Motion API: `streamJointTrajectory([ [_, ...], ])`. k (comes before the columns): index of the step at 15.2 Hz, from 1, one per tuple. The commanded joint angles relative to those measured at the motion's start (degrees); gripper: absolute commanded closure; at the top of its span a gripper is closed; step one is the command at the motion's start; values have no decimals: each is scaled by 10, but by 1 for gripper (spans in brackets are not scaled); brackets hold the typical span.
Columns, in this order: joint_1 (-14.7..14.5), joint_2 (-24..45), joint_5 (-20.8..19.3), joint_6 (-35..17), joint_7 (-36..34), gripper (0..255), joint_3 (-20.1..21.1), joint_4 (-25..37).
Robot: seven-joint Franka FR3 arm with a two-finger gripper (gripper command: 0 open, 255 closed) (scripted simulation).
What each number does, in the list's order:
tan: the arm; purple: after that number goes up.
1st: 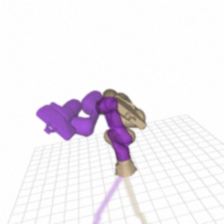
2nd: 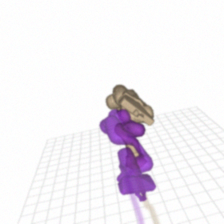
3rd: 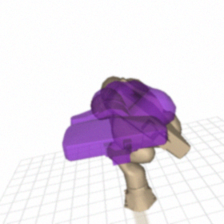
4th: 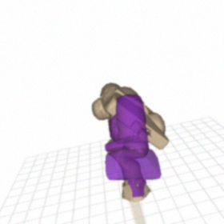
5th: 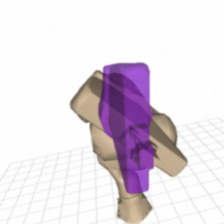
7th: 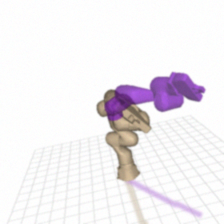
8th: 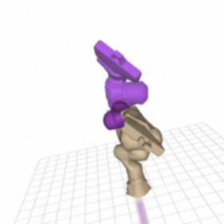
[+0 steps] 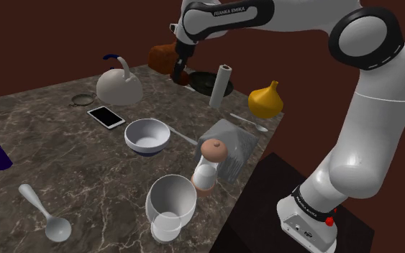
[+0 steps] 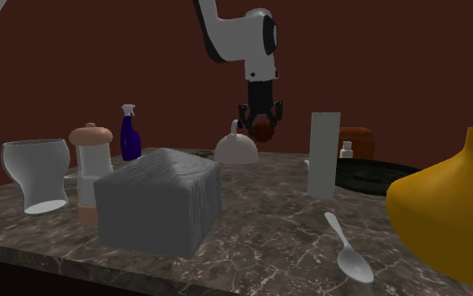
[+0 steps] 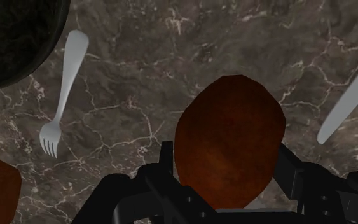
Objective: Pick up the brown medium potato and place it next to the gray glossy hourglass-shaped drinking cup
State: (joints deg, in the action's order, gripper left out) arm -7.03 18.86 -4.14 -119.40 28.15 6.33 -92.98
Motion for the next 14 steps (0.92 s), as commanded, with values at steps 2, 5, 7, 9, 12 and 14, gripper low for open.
streamJointTrajectory([
  [2,0,-2,1,22,1,255,0,19],
  [5,0,-6,2,43,2,255,1,37],
  [7,0,-8,2,58,3,255,1,50],
  [9,-1,-9,3,73,4,255,1,64],
  [12,-1,-9,3,96,5,255,1,86],
  [14,-1,-9,3,111,5,255,2,102],
])
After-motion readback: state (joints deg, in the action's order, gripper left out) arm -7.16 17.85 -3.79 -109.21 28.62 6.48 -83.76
